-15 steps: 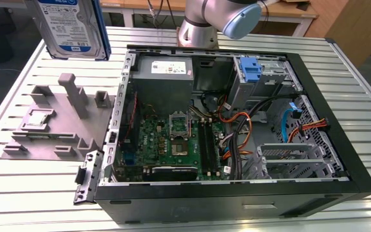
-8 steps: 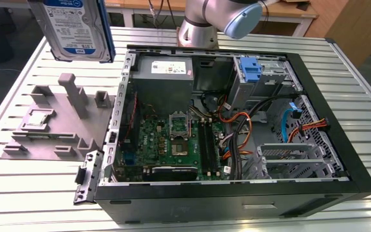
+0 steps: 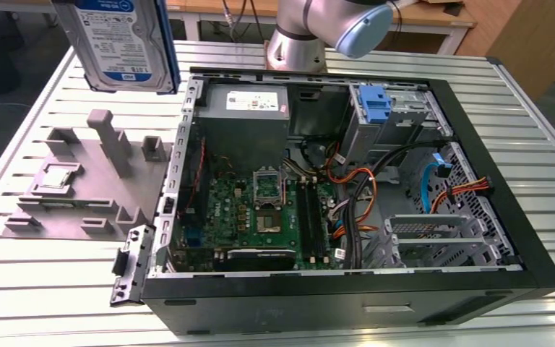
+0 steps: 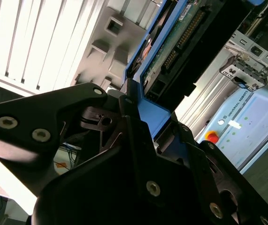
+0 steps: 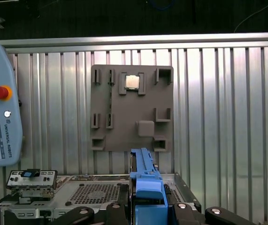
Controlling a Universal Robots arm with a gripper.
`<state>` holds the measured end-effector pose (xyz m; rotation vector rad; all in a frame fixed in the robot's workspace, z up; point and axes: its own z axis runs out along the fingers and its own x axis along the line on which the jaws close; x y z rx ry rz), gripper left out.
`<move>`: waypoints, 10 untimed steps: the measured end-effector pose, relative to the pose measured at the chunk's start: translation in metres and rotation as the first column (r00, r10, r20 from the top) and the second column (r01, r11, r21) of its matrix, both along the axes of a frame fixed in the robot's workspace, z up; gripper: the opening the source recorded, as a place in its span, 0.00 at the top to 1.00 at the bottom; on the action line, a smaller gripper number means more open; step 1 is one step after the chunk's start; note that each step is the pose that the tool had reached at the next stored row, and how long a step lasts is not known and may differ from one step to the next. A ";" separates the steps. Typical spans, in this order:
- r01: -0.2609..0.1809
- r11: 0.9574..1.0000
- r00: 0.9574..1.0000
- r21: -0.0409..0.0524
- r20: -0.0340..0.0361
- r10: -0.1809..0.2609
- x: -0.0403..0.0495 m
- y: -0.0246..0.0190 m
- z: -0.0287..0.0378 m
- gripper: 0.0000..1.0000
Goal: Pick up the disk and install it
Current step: 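Pick up the disk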
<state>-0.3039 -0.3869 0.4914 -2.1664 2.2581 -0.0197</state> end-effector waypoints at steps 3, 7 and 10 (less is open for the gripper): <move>0.000 1.000 1.000 0.000 0.000 0.000 0.0038 0.0000 0.0000 0.64; 0.000 1.000 1.000 0.000 0.000 0.000 0.0087 0.0000 0.0000 0.64; 0.000 1.000 1.000 0.000 0.000 0.000 0.0147 0.0000 0.0000 0.64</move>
